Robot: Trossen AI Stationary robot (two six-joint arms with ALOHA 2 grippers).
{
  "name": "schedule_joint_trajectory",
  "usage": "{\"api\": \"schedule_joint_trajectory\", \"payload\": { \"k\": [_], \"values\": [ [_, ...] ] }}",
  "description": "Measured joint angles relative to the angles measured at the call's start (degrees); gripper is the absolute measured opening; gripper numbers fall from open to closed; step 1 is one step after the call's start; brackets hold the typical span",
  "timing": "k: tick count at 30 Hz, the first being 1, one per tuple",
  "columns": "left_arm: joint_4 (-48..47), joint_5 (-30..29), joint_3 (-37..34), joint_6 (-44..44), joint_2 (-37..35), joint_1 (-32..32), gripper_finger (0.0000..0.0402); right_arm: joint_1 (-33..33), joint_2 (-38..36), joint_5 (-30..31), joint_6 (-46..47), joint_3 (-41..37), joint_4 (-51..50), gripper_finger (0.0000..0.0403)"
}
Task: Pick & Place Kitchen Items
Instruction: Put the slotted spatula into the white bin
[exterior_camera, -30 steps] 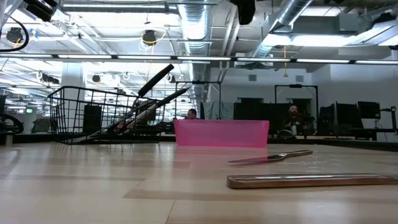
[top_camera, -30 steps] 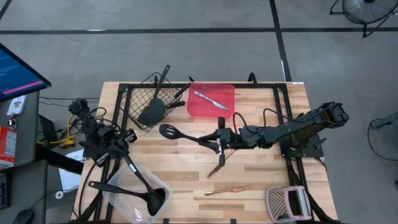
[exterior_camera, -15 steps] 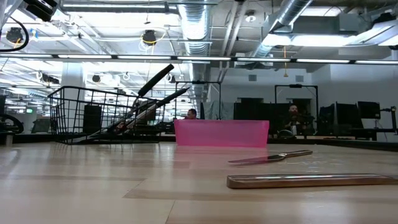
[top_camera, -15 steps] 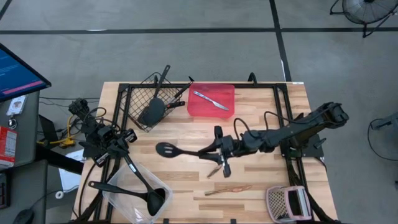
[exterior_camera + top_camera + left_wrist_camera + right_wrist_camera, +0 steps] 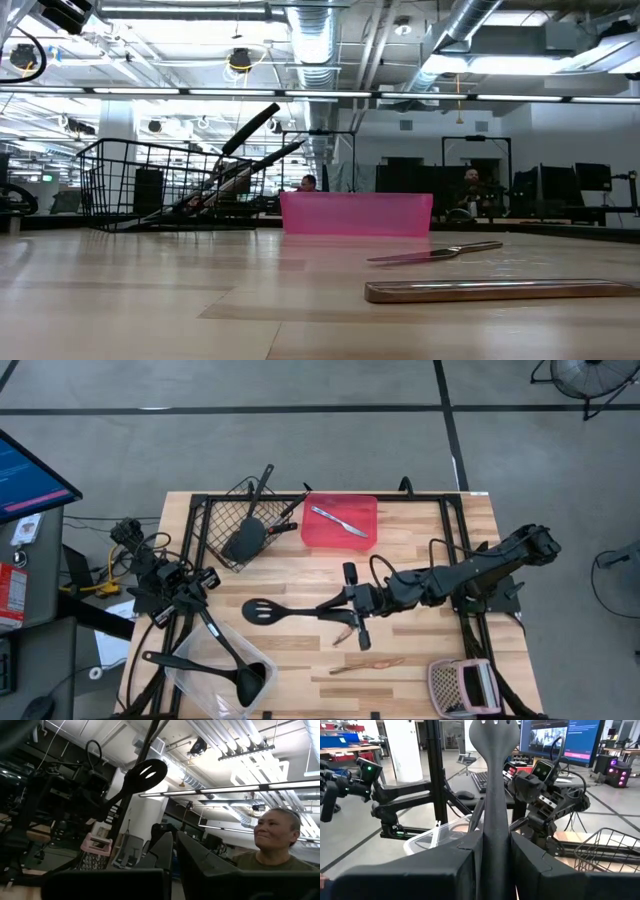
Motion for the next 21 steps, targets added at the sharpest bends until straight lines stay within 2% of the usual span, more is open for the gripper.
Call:
{"api": "schedule_joint_trajectory", "payload": {
  "k": [9, 21],
  "values": [
    [0.0, 0.01, -0.02, 0.0, 0.0, 0.01, 0.0008, 0.0, 0.63, 2.74, -1.26, 1.73, 0.05, 0.0071],
    [0.02, 0.01, -0.02, 0.0, 0.01, 0.0, 0.0008, 0.26, 11.93, 2.72, -7.2, 18.53, -16.29, 0.0071]
  ]
}}
